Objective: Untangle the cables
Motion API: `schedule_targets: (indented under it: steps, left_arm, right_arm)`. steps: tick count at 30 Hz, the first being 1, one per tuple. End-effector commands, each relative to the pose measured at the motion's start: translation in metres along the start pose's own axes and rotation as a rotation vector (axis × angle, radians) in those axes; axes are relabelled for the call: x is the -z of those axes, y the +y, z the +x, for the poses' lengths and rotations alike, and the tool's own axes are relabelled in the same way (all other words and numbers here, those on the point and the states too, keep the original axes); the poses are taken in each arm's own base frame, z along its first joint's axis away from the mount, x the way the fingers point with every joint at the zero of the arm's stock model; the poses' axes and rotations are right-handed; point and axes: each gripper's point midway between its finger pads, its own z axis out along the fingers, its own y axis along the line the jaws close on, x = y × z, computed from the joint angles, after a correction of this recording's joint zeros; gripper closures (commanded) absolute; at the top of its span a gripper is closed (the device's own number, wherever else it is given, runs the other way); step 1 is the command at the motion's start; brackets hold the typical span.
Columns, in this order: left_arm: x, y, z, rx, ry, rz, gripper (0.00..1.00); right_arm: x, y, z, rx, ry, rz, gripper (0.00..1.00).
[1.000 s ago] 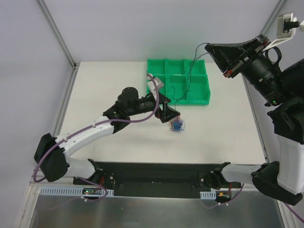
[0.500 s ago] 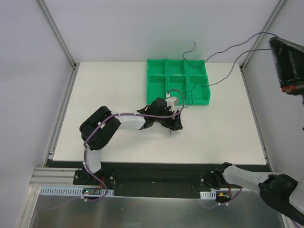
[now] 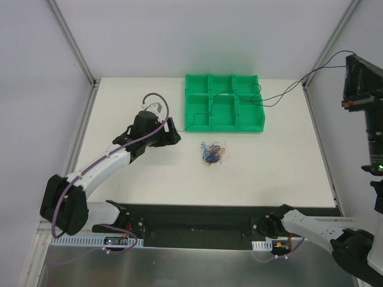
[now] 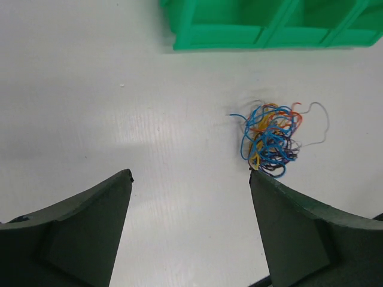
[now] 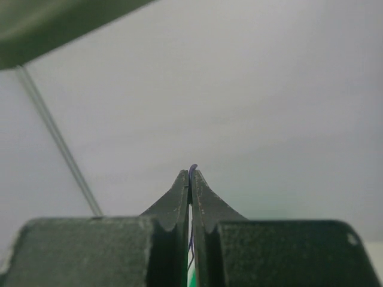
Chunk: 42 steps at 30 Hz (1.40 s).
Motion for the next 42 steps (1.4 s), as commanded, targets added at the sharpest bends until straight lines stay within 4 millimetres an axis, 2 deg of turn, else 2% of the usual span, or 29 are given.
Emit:
schedule_targets:
  steps: [1, 2, 4, 6, 8, 9, 11, 12, 14, 18, 23, 26, 28, 30, 32, 36, 42]
  left_arm:
    - [0.062, -0.004, -0.026, -0.058, -0.110, 0.009, 0.20]
    - [0.075, -0.009, -0.034, -0.094, -0.144, 0.028, 0.21]
    - [0.103, -0.027, -0.050, -0.178, -0.216, 0.098, 0.25]
    - [0.118, -0.043, -0.056, -0.241, -0.234, 0.170, 0.25]
    - [0.123, -0.051, -0.054, -0.279, -0.204, 0.207, 0.18]
    - [0.122, -0.048, -0.053, -0.277, -0.184, 0.186, 0.12]
    - [0.120, -0.041, -0.054, -0.262, -0.170, 0.138, 0.08]
    - [0.120, -0.039, -0.057, -0.255, -0.175, 0.128, 0.07]
    - [0.128, -0.051, -0.060, -0.258, -0.173, 0.184, 0.07]
    - [0.156, -0.096, -0.074, -0.319, -0.182, 0.370, 0.05]
    - [0.168, -0.130, -0.094, -0.317, -0.171, 0.486, 0.05]
    - [0.163, -0.144, -0.110, -0.337, -0.170, 0.513, 0.05]
    - [0.157, -0.151, -0.119, -0.349, -0.166, 0.527, 0.06]
    - [0.145, -0.153, -0.124, -0.369, -0.150, 0.530, 0.06]
    - [0.133, -0.149, -0.124, -0.373, -0.132, 0.514, 0.07]
    - [0.107, -0.132, -0.105, -0.345, -0.056, 0.488, 0.09]
    - [0.093, -0.116, -0.080, -0.306, 0.007, 0.470, 0.11]
  right_arm:
    - [-0.003, -0.050, 0.037, 0.227, 0.117, 0.240, 0.99]
    - [0.001, -0.051, 0.045, 0.223, 0.133, 0.238, 0.99]
    - [0.005, -0.041, 0.074, 0.193, 0.194, 0.160, 0.99]
    - [0.009, -0.025, 0.110, 0.118, 0.267, 0.069, 0.99]
    - [0.010, 0.001, 0.156, 0.038, 0.372, -0.064, 0.99]
    - [0.009, 0.011, 0.175, 0.012, 0.417, -0.110, 0.99]
    - [0.008, 0.024, 0.202, -0.020, 0.495, -0.169, 0.99]
    - [0.010, 0.022, 0.210, -0.011, 0.523, -0.167, 0.99]
    - [0.018, 0.002, 0.230, 0.042, 0.585, -0.081, 0.99]
    - [0.044, -0.054, 0.258, 0.185, 0.644, 0.137, 0.99]
    - [0.090, -0.111, 0.295, 0.325, 0.759, 0.360, 0.99]
    - [0.113, -0.141, 0.300, 0.426, 0.812, 0.496, 0.99]
    - [0.121, -0.152, 0.305, 0.458, 0.854, 0.551, 0.99]
    - [0.129, -0.156, 0.318, 0.439, 0.914, 0.580, 0.98]
    - [0.140, -0.149, 0.348, 0.377, 1.007, 0.544, 0.97]
    - [0.173, -0.128, 0.412, 0.197, 1.211, 0.474, 0.94]
    - [0.223, -0.102, 0.484, -0.023, 1.486, 0.452, 0.92]
